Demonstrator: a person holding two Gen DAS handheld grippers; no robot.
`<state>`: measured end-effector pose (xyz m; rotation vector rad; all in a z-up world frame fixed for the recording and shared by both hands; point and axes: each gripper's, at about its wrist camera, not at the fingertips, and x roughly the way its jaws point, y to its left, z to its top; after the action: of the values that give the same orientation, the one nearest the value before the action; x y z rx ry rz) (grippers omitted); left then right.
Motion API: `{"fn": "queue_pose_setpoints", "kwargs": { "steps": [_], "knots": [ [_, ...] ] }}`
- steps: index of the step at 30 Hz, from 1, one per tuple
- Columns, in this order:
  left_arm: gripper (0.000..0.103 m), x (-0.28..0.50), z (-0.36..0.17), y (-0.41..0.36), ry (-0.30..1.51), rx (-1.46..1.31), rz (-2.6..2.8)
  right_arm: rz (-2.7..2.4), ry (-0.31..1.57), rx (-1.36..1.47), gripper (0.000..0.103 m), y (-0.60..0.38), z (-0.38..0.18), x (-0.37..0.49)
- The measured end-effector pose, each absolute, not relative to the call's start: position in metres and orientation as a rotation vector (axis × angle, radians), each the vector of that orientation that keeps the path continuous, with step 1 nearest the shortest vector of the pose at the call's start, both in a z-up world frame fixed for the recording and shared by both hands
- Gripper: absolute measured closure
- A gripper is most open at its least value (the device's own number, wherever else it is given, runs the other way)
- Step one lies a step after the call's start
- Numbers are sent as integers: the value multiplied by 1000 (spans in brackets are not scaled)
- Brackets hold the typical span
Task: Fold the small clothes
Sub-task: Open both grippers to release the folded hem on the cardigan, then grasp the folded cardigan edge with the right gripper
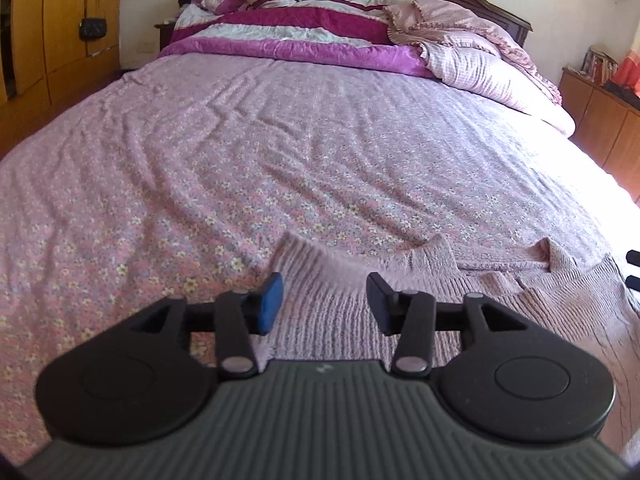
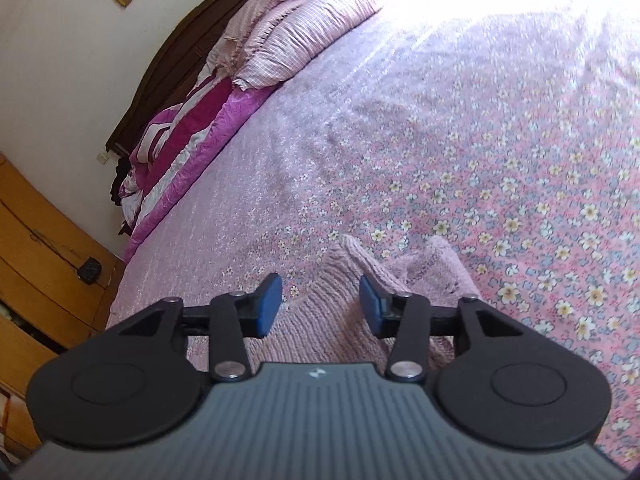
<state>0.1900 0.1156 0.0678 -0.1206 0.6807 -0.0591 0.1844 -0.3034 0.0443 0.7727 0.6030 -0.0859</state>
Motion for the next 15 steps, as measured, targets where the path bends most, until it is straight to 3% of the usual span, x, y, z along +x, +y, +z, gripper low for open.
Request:
{"fn": "queue_pose_setpoints", "kwargs": {
  "steps": [1,3,15],
  "knots": [
    [43,188,70,115,680,-105,-64,-77,600,762,49,-303,47,181],
    [41,183,74,114,668,-74,-76,-61,595,750,49,-302,50,171],
    [41,138,71,100,815,16,-102,-102,550,512,44,-293,66,84]
  ]
}}
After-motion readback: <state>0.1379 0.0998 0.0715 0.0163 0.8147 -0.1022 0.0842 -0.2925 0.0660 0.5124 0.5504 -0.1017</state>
